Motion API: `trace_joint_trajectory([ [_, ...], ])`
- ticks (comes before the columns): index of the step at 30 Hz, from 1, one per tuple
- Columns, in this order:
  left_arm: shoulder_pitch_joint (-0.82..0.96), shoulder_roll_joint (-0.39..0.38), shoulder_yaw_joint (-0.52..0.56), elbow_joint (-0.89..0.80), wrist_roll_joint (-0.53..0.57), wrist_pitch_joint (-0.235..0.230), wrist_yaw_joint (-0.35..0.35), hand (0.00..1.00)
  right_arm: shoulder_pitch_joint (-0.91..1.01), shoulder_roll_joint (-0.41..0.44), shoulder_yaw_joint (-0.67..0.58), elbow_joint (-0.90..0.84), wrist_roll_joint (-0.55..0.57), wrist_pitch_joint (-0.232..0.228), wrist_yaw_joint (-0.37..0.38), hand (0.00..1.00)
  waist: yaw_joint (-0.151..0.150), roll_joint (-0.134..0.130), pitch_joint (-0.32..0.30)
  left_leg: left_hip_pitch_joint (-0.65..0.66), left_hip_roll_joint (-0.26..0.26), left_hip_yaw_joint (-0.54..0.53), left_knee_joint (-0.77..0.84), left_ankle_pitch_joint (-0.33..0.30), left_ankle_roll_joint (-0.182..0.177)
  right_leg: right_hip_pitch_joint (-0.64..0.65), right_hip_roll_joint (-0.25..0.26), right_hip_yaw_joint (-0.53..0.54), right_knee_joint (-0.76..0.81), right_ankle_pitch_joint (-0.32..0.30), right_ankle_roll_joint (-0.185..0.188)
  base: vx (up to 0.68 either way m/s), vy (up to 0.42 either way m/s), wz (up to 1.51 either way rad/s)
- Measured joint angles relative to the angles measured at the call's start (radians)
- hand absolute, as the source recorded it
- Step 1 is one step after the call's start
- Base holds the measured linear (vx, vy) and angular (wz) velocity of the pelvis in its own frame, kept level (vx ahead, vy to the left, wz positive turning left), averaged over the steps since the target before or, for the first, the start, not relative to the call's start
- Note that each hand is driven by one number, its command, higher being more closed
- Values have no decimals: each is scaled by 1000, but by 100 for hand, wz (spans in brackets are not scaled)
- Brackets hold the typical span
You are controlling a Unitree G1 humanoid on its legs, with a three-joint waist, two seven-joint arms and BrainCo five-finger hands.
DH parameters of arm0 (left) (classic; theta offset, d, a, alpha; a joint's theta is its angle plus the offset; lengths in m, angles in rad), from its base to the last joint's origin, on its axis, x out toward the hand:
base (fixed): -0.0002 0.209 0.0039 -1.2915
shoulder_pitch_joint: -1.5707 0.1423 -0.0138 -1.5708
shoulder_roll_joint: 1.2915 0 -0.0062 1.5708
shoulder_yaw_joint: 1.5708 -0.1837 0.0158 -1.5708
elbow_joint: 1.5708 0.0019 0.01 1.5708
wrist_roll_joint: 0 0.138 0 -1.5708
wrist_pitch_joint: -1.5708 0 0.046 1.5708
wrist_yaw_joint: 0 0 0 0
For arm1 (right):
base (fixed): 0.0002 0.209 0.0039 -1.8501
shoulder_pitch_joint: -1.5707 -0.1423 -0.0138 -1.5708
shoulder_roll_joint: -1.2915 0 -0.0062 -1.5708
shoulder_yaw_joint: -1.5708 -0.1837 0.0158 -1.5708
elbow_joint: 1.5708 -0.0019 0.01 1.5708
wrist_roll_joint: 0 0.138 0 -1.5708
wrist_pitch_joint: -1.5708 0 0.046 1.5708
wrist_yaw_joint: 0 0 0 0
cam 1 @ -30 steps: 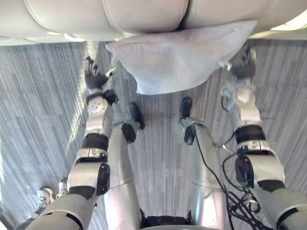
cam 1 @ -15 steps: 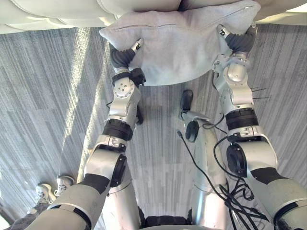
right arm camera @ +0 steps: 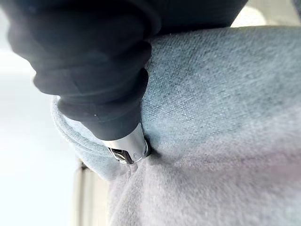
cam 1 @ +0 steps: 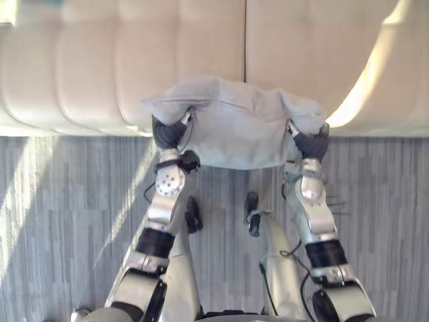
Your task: Pick up cushions and gather them together orderly.
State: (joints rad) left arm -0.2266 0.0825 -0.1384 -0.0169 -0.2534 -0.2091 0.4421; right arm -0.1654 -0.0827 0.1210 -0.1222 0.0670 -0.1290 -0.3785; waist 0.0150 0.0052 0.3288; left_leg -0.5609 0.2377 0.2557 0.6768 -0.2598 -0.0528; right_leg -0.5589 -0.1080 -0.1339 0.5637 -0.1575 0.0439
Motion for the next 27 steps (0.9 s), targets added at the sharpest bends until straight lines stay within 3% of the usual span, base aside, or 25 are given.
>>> trace_joint_trajectory([
  [4,187,10,-3,-27,11,-30,-31,100,68,5,44,3,-1,-23,63,100,0,0,-95,128,-30,36,-112,6,-7,104,1,29,-104,18,17,153,21,-16],
  [9,279,21,-10,-27,36,-19,-72,100,63,-17,55,32,0,-24,105,100,-4,5,-109,223,-42,81,-141,-4,-8,170,9,78,-143,36,22,145,57,-30],
  [12,305,21,-15,-21,50,8,-88,100,52,-35,55,83,0,-24,124,100,-11,5,-109,285,-45,96,-135,-54,-6,171,0,85,-45,31,28,55,66,-22],
  [14,337,27,-29,-21,51,10,-95,100,52,-44,55,125,0,-24,127,100,-32,-7,-104,371,-67,96,-143,-102,27,158,-37,79,126,39,27,44,52,1],
  [15,338,30,-31,-21,51,10,-96,100,52,-45,55,132,0,-24,129,100,-34,-13,-100,395,-76,95,-150,-112,44,133,-47,79,177,46,8,78,46,10],
  [17,331,53,-34,-23,52,6,-97,100,43,-49,55,145,0,-24,142,100,-50,-24,-111,408,-80,86,-157,-125,62,91,-43,67,71,1,7,122,-4,14],
  [19,328,65,-40,-22,52,7,-97,100,48,-65,55,146,0,-24,143,100,-60,-29,-113,411,-91,68,-184,-127,56,85,-19,82,-139,59,23,213,-63,42],
  [20,328,77,-60,-21,52,9,-109,100,64,-88,46,145,0,-24,146,100,-78,-37,-116,421,-120,33,-194,-135,21,106,-11,102,-324,159,27,286,-114,72],
  [22,328,67,-77,-16,53,10,-116,100,79,-109,31,145,0,-23,149,100,-88,-17,-120,423,-120,-1,-185,-145,-12,108,-3,123,-300,238,26,260,-115,58],
  [24,331,40,-96,5,56,10,-140,100,118,-124,-3,145,0,-19,166,100,-88,27,-135,433,-95,-38,-197,-111,-94,100,4,86,-220,198,8,446,-120,49],
  [25,329,29,-96,15,57,10,-151,100,133,-122,-14,145,0,-16,168,100,-90,32,-136,397,-69,-70,-118,-71,-133,111,5,52,-202,177,-13,505,-161,43],
  [26,325,24,-95,22,57,10,-157,100,139,-122,-21,145,0,-15,171,100,-87,32,-136,372,-56,-71,-57,-42,-135,125,10,43,-205,171,-21,402,-189,29],
  [27,318,13,-95,43,57,12,-172,100,150,-122,-35,143,0,-14,177,100,-80,34,-135,317,-11,-56,93,55,-93,185,22,24,-241,163,-34,314,-145,18],
])
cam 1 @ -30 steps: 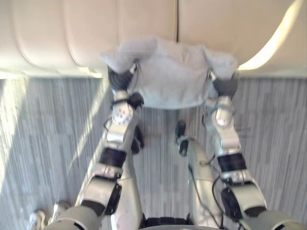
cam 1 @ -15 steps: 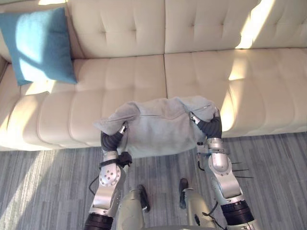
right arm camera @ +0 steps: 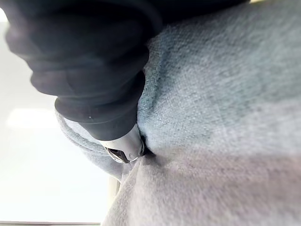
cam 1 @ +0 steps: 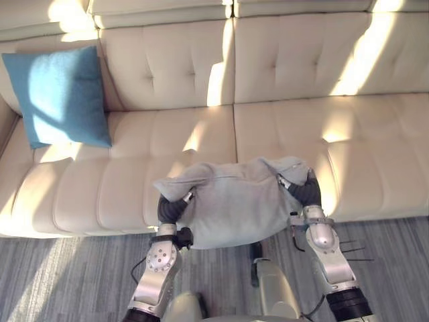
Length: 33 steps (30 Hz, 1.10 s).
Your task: Pick up cushions and gather them together orderly.
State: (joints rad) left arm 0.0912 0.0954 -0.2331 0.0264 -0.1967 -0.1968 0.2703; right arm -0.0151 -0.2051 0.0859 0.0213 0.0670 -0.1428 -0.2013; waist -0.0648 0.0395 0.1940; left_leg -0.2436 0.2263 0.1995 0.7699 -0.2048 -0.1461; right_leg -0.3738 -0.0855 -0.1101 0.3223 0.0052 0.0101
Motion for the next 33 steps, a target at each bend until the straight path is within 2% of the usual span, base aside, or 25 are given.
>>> trace_joint_trajectory([
  [1,2,-1,-1,10,0,2,-11,100,11,0,-4,-8,0,0,1,100,8,-1,1,-33,25,9,78,44,32,50,5,-3,-36,-2,-3,372,-135,12],
  [2,3,-6,-2,16,-1,3,-28,100,34,2,-14,-49,1,0,0,100,25,0,0,-61,58,32,161,29,49,113,7,-6,-88,-2,-3,272,-62,4],
  [3,3,-12,-2,16,-1,3,-32,100,42,2,-17,-72,1,0,0,100,27,0,0,-78,63,41,176,21,62,131,6,-7,-106,-2,-3,350,-14,2],
  [4,-1,-17,-1,14,-2,3,-42,100,54,6,-24,-131,1,0,0,100,29,1,-1,-119,70,62,162,2,92,158,-2,-11,-141,-2,-3,294,57,6],
  [5,-8,-17,-1,14,-2,3,-52,100,52,12,-38,-164,1,-3,0,100,32,1,-1,-150,65,67,68,-5,103,166,-13,-16,-163,0,1,265,90,5],
  [6,-11,-17,-1,14,-2,4,-55,100,48,12,-43,-166,1,-7,0,100,31,1,-1,-155,55,64,-3,-5,103,167,-21,-20,-169,2,3,161,131,-3],
  [7,-11,-34,-5,15,0,6,-58,100,43,5,-56,-164,0,-9,-1,100,29,19,-11,-139,31,47,-234,49,71,158,-19,-25,-172,3,12,149,180,-21],
  [8,-12,-47,-16,16,2,7,-58,100,41,1,-71,-159,0,-8,0,100,33,50,-23,-123,36,22,-361,127,53,157,1,-10,-176,-11,55,151,217,-22],
  [9,-20,-45,-17,21,2,7,-59,100,39,8,-79,-149,0,-7,0,100,31,49,-23,-111,30,20,-383,110,51,155,2,-5,-176,-10,64,137,237,-11],
  [10,-36,-26,-16,26,12,14,-59,100,41,47,-85,-127,-2,-4,0,100,24,23,-30,-108,-11,29,-426,126,65,130,-31,17,-175,-2,73,107,221,3],
  [11,-42,-13,-12,26,13,14,-58,100,36,64,-85,-112,-6,-4,0,100,27,16,-31,-107,-30,50,-442,130,70,116,-48,41,-177,-2,74,92,186,0],
  [14,-57,5,13,25,16,14,-48,100,-35,82,-62,-43,-31,4,1,100,31,12,-30,-110,-59,96,-460,129,72,88,-73,112,-203,20,104,54,154,-30],
  [16,-95,27,13,25,21,15,-37,100,-89,84,-56,-13,-33,16,-5,100,34,10,-29,-112,-65,109,-469,128,75,84,-69,141,-233,36,106,-10,62,-31],
  [19,-182,39,18,29,40,15,4,100,-197,78,-51,12,-39,16,-41,100,31,5,-25,-122,-63,125,-491,141,85,53,-62,163,-240,50,100,-45,-5,-24],
  [22,-363,56,40,108,56,15,70,100,-376,70,-50,66,-53,15,-103,100,21,-9,-3,-138,-58,134,-509,165,84,22,-52,174,-241,69,93,-87,-30,-11],
  [24,-546,88,51,195,68,15,128,100,-549,42,-51,123,-79,13,-146,100,20,-25,31,-156,-58,132,-531,194,84,-5,-48,176,-241,83,94,-139,-50,0],
  [25,-583,97,51,210,78,15,145,100,-588,35,-53,137,-83,13,-157,100,20,-25,34,-165,-58,131,-535,200,85,-16,-46,176,-241,87,91,-124,-50,3],
  [29,-889,149,98,350,124,15,239,100,-884,15,-91,280,-118,13,-237,100,23,-25,111,-188,-61,121,-595,263,84,-57,-38,167,-241,110,89,-100,-50,8],
  [33,-1103,186,133,442,153,15,304,100,-1051,13,-136,350,-119,12,-308,100,24,-24,153,-212,-66,117,-666,320,83,-108,-31,163,-241,124,82,-57,-55,5],
])
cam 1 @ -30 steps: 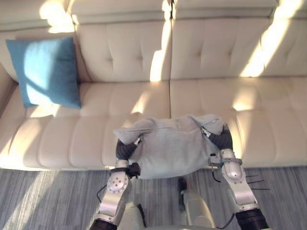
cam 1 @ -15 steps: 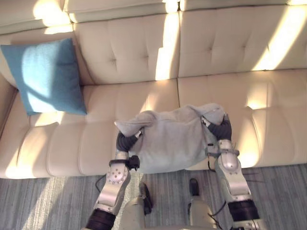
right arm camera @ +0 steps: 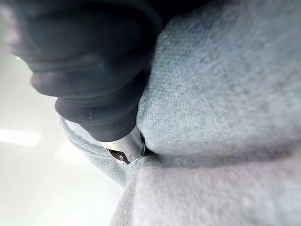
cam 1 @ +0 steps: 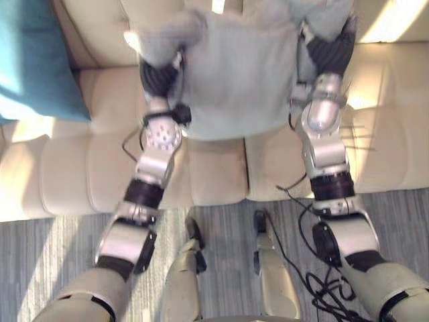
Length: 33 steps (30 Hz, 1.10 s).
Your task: Pick up cushions and gather them together orderly.
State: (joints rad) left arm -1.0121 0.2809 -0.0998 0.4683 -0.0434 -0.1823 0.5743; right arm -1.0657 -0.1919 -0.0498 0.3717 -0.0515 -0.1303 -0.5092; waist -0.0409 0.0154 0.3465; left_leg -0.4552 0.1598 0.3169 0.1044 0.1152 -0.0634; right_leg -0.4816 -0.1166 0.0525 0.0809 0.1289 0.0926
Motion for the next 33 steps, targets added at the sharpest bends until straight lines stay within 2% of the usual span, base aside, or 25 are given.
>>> trace_joint_trajectory([
  [2,-112,23,13,61,18,0,35,100,-94,-4,-21,48,0,0,-30,100,-1,0,19,-18,-6,1,-46,33,-2,-38,2,-1,0,7,-3,-39,-37,2],
  [5,-221,33,24,124,18,0,45,100,-191,-20,-32,96,0,0,-58,100,-6,2,55,-30,-11,-6,-97,68,-2,-68,4,-12,1,11,-6,-29,-31,8],
  [6,-264,43,24,163,17,0,44,100,-242,-33,-32,146,0,-1,-59,100,-16,4,63,-47,-14,-14,-119,86,0,-89,3,-22,2,12,-6,-36,-30,15],
  [7,-286,48,24,186,17,0,43,0,-269,-41,-32,173,1,-1,-58,100,-20,4,71,-49,-16,-16,-136,96,1,-100,3,-24,5,12,-6,-34,-24,14],
  [8,-304,50,25,214,14,0,42,0,-295,-50,-32,208,2,-1,-58,0,-25,5,74,-64,-20,-17,-150,105,3,-118,1,-26,5,12,-5,-20,-11,6],
  [17,-346,51,74,289,-108,-24,11,0,-356,-101,-59,282,54,0,-36,0,-15,14,98,-92,-31,-16,-173,111,-1,-178,-2,-6,21,12,-4,-1,-3,-4],
  [18,-346,61,74,290,-120,-24,-3,0,-357,-108,-58,281,59,0,-24,0,-6,15,99,-96,-31,-16,-173,111,-1,-190,-1,3,30,11,-4,-13,-12,-13],
  [24,-393,130,78,297,-123,-19,-49,0,-359,-153,-77,271,134,1,-10,0,-2,17,101,-134,-31,-20,-173,116,-8,-230,-4,-16,40,11,-4,-38,-11,1],
  [27,-393,146,143,268,-144,-9,-48,0,-359,-172,-115,223,204,2,-16,0,3,18,101,-140,-29,-20,-168,118,-7,-232,-5,-22,44,11,-4,-40,-8,5],
  [33,-340,209,268,103,-274,-12,-30,0,-334,-276,-233,22,328,-12,-53,0,20,18,101,-151,-21,-31,-141,118,-7,-242,-6,-36,82,11,-4,-34,-10,6],
])
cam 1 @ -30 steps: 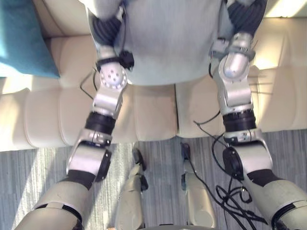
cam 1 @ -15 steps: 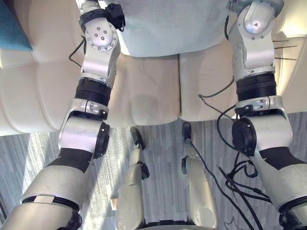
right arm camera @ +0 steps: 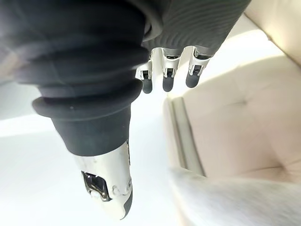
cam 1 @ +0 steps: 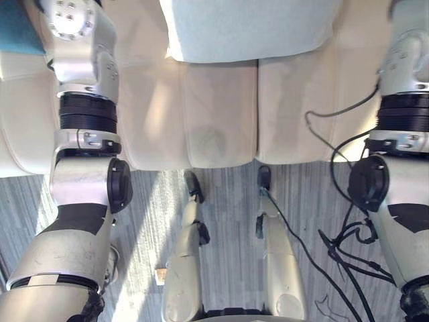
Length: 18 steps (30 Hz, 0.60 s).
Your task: Pick up cushions and gather them together orderly.
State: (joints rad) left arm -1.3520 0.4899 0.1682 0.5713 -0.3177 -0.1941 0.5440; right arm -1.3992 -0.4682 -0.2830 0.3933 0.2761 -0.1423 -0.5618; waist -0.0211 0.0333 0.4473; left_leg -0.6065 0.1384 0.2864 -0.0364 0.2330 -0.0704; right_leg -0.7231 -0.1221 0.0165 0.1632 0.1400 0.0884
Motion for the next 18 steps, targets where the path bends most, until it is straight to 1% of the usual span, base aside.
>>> trace_joint_trajectory([
  [2,73,29,5,-77,-25,-14,-12,0,68,-53,-2,-74,40,-10,9,0,8,0,0,7,3,-6,10,0,0,3,-1,-13,28,-10,-8,-38,-19,7],
  [3,76,30,5,-79,-25,-14,-13,0,72,-55,-3,-77,40,-10,10,0,8,-1,0,7,3,-7,10,0,0,3,-1,-13,29,-11,-8,-32,-25,18],
  [4,127,33,13,-109,-25,-16,-32,0,148,-73,-8,-130,58,-16,40,0,8,-1,-1,14,1,-11,10,-1,-1,11,-4,-14,46,-34,-5,-24,-25,17],
  [5,180,33,21,-130,-25,-18,-48,0,214,-75,-11,-159,75,-25,64,0,9,-1,-1,23,2,-12,10,-1,-1,20,-4,-15,52,-44,-3,-32,-42,18],
  [6,259,33,22,-159,-24,-19,-66,0,301,-75,-11,-184,79,-27,97,0,15,-2,-1,37,4,-11,10,-1,-1,33,-2,-15,55,-50,-3,-32,-47,5],
  [8,385,31,22,-206,-23,-19,-91,0,443,-73,-11,-200,79,-28,155,0,16,-2,-1,54,5,-11,10,-5,-6,50,-2,-15,60,-56,-3,-24,-41,3],
  [9,474,19,22,-228,-22,-19,-112,0,553,-65,-11,-219,79,-27,186,0,18,-2,-1,67,5,-11,10,-6,-5,63,-1,-15,59,-57,-2,-14,-31,2],
  [10,521,8,22,-235,-21,-20,-122,0,608,-53,-11,-229,79,-27,198,0,17,-2,-1,75,5,-10,10,-7,-4,70,-1,-15,59,-58,-1,-13,-39,-1],
  [11,616,-31,22,-254,-16,-22,-140,0,713,-21,-10,-249,77,-27,226,0,17,-3,-3,92,5,-7,13,-10,1,88,-2,-13,59,-61,0,7,-53,-2],
  [12,748,-100,18,-270,-9,-21,-179,0,850,32,5,-265,74,-26,266,0,14,-4,-5,118,5,-3,22,-31,-2,117,-3,-12,58,-73,2,15,-56,-3],
  [13,803,-130,14,-271,1,-20,-200,0,902,55,19,-264,65,-23,287,0,12,-6,-7,128,6,-1,26,-37,-1,128,-3,-12,58,-75,3,23,-51,-8],
  [14,911,-185,-5,-271,17,-15,-238,0,999,100,48,-264,33,-16,327,0,11,-9,-16,139,10,7,46,-56,-3,144,-1,-11,56,-78,2,22,-50,-14],
  [15,982,-221,-23,-269,22,-8,-255,0,1060,129,71,-264,22,-8,346,0,12,-12,-25,144,14,15,59,-67,-3,153,0,-7,56,-82,2,36,-66,-19],
  [17,1168,-317,-87,-245,81,6,-322,0,1223,213,126,-247,-69,1,411,0,14,-11,-35,183,22,24,86,-96,-5,199,5,1,51,-96,4,52,-73,-16],
  [18,1218,-339,-104,-223,101,14,-343,0,1268,236,137,-229,-99,1,426,0,14,-12,-45,199,24,26,88,-104,-6,214,6,2,51,-101,3,53,-58,-12],
])
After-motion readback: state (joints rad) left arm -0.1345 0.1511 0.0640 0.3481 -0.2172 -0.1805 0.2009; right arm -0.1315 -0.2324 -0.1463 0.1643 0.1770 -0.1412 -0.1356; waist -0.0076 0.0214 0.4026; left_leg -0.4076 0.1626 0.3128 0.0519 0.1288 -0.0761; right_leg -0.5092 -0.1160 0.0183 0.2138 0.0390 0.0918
